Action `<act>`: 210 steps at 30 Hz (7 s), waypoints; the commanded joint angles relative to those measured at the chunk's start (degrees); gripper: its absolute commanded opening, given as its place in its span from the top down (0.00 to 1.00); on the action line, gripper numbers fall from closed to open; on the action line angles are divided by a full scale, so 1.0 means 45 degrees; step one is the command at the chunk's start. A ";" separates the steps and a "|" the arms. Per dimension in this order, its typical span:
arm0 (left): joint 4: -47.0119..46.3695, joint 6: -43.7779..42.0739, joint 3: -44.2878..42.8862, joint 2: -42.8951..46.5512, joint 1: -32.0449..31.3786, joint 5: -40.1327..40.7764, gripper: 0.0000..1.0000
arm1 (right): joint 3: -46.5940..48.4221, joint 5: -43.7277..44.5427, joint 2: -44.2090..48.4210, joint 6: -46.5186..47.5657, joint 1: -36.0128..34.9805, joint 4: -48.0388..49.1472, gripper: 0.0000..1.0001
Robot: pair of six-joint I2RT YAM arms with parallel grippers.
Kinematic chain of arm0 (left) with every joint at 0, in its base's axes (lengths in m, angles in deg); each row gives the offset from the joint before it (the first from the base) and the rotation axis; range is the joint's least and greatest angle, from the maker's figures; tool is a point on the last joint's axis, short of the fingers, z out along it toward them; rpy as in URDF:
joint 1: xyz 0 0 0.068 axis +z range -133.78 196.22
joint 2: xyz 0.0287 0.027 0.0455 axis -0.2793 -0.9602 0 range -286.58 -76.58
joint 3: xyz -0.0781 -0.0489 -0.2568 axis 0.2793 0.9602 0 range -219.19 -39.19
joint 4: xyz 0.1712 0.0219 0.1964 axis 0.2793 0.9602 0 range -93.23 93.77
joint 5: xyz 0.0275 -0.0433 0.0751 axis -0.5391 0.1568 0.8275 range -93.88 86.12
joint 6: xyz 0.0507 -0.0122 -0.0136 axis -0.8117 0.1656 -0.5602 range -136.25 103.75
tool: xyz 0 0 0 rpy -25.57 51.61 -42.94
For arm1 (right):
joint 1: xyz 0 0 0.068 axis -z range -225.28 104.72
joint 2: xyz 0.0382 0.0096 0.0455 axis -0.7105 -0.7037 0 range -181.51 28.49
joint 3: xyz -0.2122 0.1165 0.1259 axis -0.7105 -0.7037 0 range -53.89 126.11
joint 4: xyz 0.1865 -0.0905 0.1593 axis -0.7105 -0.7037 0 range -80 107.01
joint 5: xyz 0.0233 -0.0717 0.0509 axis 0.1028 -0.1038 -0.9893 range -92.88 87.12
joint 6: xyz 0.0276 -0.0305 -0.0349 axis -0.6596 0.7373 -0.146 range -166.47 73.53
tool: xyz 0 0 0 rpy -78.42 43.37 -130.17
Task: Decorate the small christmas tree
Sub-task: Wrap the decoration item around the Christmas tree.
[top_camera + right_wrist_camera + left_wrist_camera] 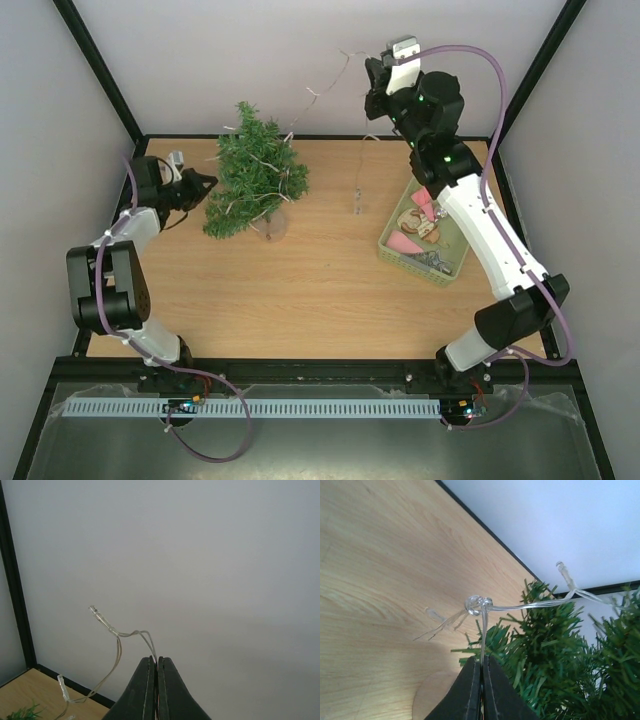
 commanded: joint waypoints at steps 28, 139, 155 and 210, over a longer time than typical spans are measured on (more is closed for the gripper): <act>0.1654 -0.1029 -0.2357 -0.0185 -0.0567 0.0284 0.84 | -0.3379 0.1784 0.1661 -0.1773 0.2203 -0.0174 0.98; 0.2127 -0.0176 0.4995 0.7812 -0.1807 0.2003 0.92 | -1.2441 -0.3995 0.5483 -0.1085 -0.6861 0.3003 0.98; 0.0301 0.2520 0.6129 0.9015 -0.4320 0.3694 0.98 | -1.3366 -0.2119 0.7388 -0.1255 -0.6849 0.2615 0.98; 0.0431 0.1927 0.7399 1.2508 -0.8573 0.6380 0.53 | -1.3406 -0.1237 0.4473 -0.6104 -0.6862 0.5599 0.98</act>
